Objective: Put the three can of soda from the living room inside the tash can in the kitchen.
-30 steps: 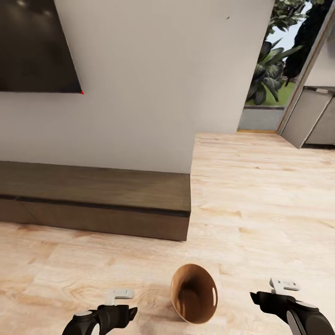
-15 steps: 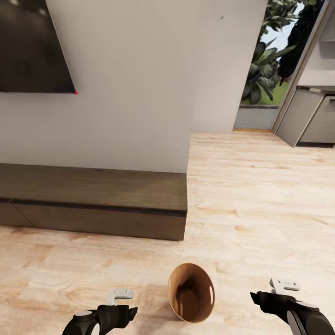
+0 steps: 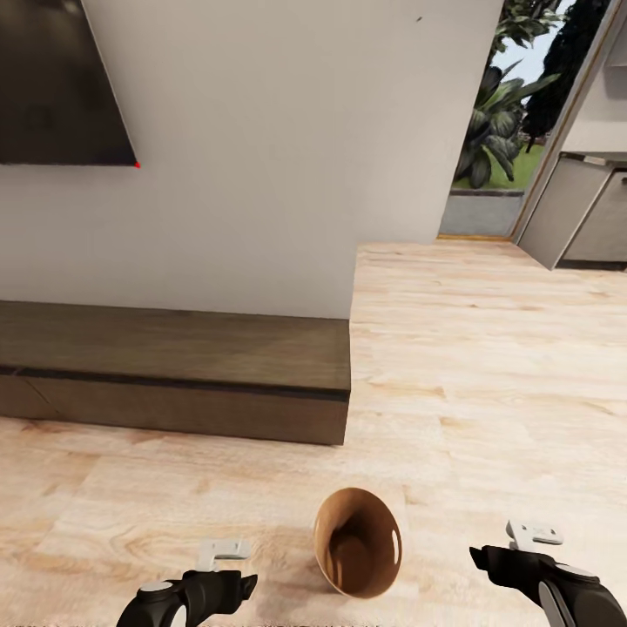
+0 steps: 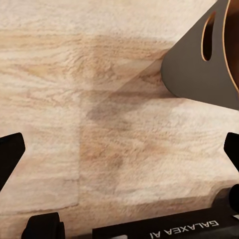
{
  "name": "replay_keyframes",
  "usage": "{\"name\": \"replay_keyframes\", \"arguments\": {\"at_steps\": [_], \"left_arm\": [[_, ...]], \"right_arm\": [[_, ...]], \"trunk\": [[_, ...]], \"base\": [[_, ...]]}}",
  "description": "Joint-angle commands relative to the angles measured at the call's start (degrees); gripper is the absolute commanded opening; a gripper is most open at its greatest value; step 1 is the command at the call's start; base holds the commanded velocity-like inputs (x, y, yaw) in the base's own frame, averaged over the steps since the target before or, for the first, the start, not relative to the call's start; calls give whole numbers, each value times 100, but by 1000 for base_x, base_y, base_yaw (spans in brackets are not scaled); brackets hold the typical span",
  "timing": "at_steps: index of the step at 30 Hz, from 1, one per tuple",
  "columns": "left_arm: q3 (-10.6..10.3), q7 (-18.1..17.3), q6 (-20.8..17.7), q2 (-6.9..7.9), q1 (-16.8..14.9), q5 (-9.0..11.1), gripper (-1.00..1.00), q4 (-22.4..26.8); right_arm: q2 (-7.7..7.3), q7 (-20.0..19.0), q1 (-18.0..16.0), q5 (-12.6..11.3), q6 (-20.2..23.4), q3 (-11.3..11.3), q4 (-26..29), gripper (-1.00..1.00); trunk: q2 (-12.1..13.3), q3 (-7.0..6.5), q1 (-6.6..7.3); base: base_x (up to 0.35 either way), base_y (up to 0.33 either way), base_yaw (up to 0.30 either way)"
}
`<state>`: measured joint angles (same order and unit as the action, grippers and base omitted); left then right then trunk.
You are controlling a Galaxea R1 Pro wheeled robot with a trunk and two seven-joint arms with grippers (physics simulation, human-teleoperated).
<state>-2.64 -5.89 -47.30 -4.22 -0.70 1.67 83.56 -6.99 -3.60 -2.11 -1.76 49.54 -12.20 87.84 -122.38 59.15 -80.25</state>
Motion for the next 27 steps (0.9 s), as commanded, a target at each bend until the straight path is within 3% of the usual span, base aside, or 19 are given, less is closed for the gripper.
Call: {"name": "replay_keyframes", "arguments": {"at_steps": [1,20,27], "left_arm": [[0,0,-1,0,0,0,100,1],[61,5,49,60,0,-1,100,-34],[23,-30,744,26,0,4,100,42]], "right_arm": [[-1,0,0,0,1,0,-1,100],[-25,-35,0,0,1,-2,5,100],[-27,-31,0,0,0,4,12,100]], "trunk": [[0,9,0],[0,183,0],[0,247,0]], "base": [[0,0,0],[0,0,0],[0,0,0]]}}
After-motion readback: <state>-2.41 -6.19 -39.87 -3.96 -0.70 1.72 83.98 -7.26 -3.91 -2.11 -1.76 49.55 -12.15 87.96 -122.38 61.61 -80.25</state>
